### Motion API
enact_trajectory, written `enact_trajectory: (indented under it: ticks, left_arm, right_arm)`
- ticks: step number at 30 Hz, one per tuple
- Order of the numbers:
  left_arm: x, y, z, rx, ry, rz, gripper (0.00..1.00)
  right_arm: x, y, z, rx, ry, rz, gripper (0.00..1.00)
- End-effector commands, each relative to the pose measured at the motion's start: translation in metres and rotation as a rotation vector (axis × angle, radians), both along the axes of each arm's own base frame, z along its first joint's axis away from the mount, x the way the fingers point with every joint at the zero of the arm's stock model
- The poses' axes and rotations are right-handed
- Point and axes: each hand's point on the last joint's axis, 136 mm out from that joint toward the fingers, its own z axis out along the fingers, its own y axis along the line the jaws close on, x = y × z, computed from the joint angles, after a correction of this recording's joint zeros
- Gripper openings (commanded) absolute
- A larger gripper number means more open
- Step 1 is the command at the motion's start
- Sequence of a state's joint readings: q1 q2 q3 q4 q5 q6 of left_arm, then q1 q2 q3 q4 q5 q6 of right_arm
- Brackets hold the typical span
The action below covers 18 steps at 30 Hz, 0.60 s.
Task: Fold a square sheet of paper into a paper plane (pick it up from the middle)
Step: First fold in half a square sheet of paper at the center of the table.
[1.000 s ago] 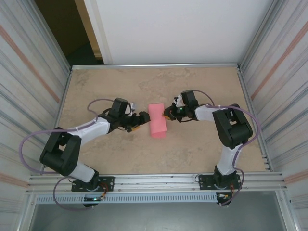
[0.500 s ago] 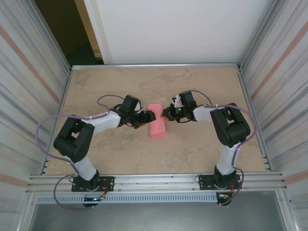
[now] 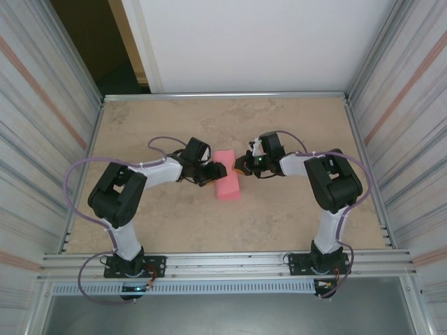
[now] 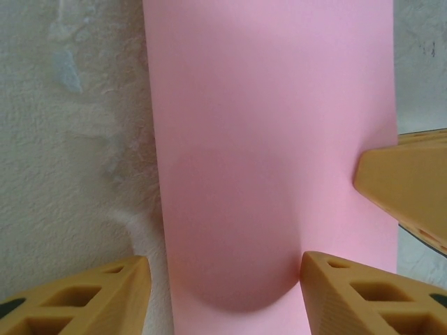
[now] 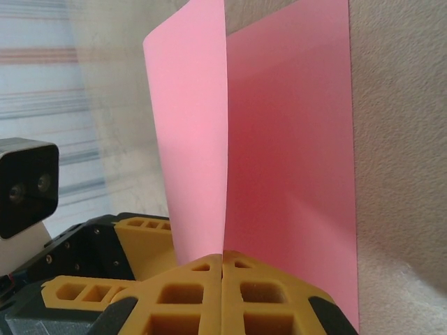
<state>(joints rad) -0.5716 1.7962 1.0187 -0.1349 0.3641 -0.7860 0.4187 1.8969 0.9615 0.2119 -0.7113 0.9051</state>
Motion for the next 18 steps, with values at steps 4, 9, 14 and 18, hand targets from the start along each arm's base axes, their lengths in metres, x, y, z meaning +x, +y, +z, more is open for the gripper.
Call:
enact_trajectory:
  ticks: [4, 9, 14, 18]
  left_arm:
    - [0.004, -0.003, -0.004, 0.022, 0.008, -0.009, 0.59]
    - [0.003, 0.003, -0.015, 0.074, 0.041, 0.008, 0.56]
    - [-0.004, 0.017, -0.034, 0.166, 0.112, 0.034, 0.51]
    - [-0.011, 0.02, -0.053, 0.2, 0.171, 0.034, 0.49]
  right_arm:
    - [-0.007, 0.002, -0.009, -0.003, 0.0, 0.041, 0.06]
    - [-0.008, 0.0, -0.012, -0.019, 0.006, 0.041, 0.11]
    - [-0.007, -0.011, -0.008, -0.06, -0.002, 0.018, 0.24]
    - [-0.002, -0.03, 0.006, -0.102, -0.037, -0.034, 0.33]
